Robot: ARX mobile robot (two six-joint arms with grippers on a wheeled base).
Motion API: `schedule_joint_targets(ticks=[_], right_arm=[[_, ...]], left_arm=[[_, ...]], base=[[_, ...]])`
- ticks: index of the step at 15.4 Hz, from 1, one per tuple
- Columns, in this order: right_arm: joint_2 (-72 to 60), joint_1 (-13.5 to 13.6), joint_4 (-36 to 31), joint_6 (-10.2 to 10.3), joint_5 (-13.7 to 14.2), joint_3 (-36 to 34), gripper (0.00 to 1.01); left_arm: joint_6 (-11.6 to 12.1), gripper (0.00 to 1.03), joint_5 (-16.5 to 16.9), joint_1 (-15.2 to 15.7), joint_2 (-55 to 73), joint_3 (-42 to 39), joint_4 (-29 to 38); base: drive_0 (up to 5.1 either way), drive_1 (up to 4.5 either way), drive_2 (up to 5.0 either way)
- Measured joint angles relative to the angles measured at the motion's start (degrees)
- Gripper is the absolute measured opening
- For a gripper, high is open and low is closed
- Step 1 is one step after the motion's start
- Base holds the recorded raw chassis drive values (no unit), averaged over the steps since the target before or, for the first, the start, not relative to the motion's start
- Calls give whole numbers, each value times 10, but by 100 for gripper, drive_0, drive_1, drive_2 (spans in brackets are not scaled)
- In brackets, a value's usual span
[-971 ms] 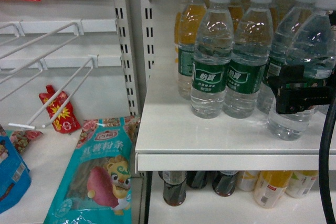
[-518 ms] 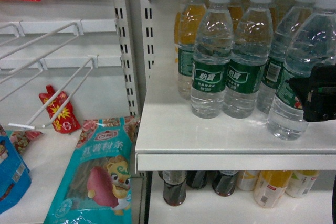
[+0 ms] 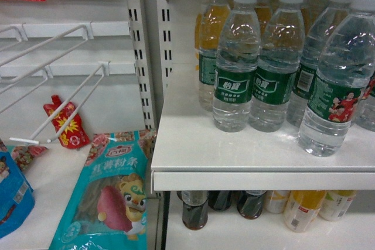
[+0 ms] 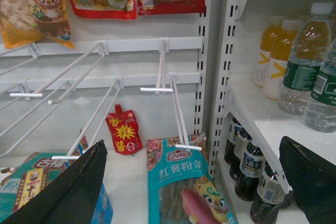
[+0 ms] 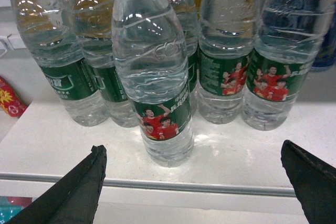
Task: Move water from second to third shelf
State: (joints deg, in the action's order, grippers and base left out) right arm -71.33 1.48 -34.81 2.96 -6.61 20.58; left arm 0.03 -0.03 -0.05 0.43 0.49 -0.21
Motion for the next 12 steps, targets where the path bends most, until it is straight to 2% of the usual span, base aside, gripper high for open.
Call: schedule_joint_targets(ticks=[3,7,8,9,11,12], right_arm=[[126,-4,70,2,18,-37,98],[314,-5,222,10,43,-52,98],[350,-12,160,-1,54,-83,92],[397,-13,136,-13,64,-116,79],[472,-15,196,-22,65,-125,55],[490,-15,195,-24,65,-127,42]], left_arm=[[0,98,0,0,0,0,0],[0,98,0,0,0,0,0],[0,98,0,0,0,0,0],[0,98,0,0,0,0,0],[0,98,0,0,0,0,0],[0,98,0,0,0,0,0]], base=[[0,0,0],[0,0,0],[0,0,0],[0,0,0],[0,0,0],[0,0,0]])
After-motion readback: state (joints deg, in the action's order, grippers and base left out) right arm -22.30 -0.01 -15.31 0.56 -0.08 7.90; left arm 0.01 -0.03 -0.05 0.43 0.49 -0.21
